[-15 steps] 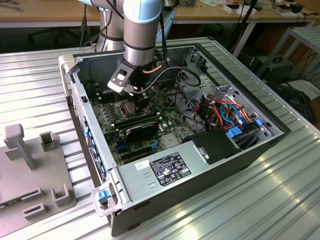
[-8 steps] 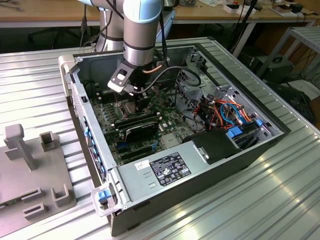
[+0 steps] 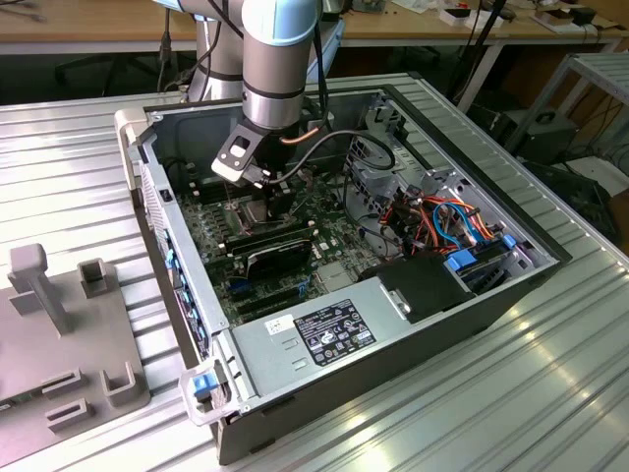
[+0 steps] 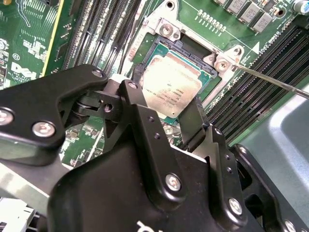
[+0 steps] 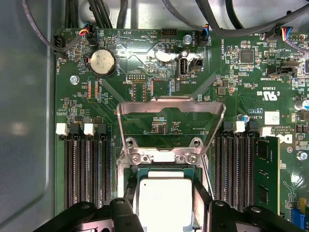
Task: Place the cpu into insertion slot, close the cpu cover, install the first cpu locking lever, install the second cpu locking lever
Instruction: 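Place the cpu into insertion slot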
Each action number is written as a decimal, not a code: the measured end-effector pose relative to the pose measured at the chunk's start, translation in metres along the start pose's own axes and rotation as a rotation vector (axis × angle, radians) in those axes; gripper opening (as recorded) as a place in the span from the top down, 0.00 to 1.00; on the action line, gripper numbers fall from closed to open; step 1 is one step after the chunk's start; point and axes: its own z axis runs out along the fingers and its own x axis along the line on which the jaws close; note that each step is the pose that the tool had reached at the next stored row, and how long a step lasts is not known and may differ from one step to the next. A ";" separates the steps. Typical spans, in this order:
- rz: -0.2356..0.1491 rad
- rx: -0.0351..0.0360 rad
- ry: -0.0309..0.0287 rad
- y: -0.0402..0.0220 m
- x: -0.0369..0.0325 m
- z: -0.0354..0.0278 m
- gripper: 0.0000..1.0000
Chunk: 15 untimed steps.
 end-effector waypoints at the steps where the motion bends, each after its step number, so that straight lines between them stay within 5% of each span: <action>1: 0.000 0.0000 0.0000 0.0000 0.0000 0.0000 0.45; 3: 0.000 0.0000 -0.0004 0.0000 0.0000 0.0000 0.33; 15: 0.000 0.0000 -0.0009 0.0000 -0.0013 0.0000 0.33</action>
